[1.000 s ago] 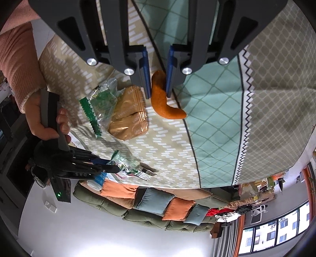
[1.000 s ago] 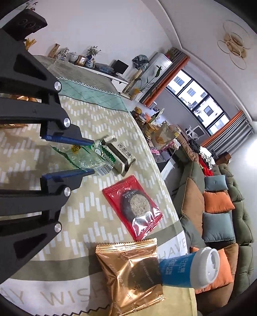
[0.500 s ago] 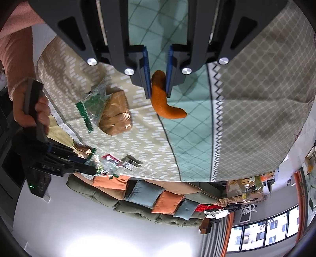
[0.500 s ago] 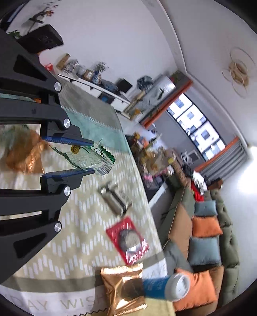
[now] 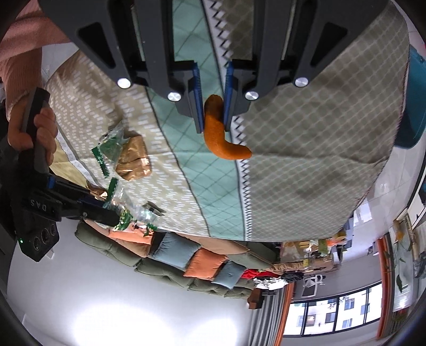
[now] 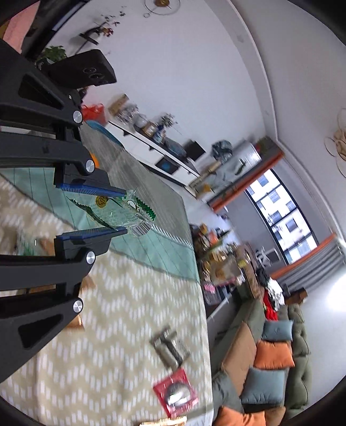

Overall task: Collect trash
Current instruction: 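Lift the orange peel with the left tool while the right tool lifts the green wrapper, then carry the orange peel and green wrapper with both tools over the teal bin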

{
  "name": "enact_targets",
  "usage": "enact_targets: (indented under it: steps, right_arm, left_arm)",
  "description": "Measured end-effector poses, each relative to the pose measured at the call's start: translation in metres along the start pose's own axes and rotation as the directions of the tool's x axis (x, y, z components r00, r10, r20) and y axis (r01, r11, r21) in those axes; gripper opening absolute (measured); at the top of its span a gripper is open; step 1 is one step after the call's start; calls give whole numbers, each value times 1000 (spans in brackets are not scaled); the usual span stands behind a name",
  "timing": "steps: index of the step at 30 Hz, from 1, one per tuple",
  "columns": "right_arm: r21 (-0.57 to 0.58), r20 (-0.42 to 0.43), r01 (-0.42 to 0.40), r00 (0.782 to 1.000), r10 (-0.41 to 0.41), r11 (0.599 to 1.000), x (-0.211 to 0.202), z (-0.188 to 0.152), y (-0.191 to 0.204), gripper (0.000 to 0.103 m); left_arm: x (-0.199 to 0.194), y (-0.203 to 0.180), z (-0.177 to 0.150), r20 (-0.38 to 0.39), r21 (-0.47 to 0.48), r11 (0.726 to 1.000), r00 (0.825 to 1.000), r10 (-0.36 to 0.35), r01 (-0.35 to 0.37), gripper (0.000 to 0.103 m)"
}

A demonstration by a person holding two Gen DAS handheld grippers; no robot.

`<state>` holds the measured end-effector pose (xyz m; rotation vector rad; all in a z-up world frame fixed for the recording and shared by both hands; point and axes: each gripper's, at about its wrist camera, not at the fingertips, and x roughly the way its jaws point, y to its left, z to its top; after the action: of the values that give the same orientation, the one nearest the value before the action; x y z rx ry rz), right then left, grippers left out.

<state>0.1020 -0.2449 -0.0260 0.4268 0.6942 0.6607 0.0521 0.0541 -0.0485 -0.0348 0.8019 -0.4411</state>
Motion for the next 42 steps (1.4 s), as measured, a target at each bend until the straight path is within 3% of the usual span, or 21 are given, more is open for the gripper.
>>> enact_targets:
  steps: [21,42]
  right_arm:
    - [-92,-179,-152,975,134,984,91,-15,67,23]
    - [-161,-282,-257,937,205,953,149,-13,129,23]
  left_arm:
    - [-45,52,-12,51,-87,990,992,114,-109,15]
    - [-88,109,-19,96,-187,955,964,249,-229,15]
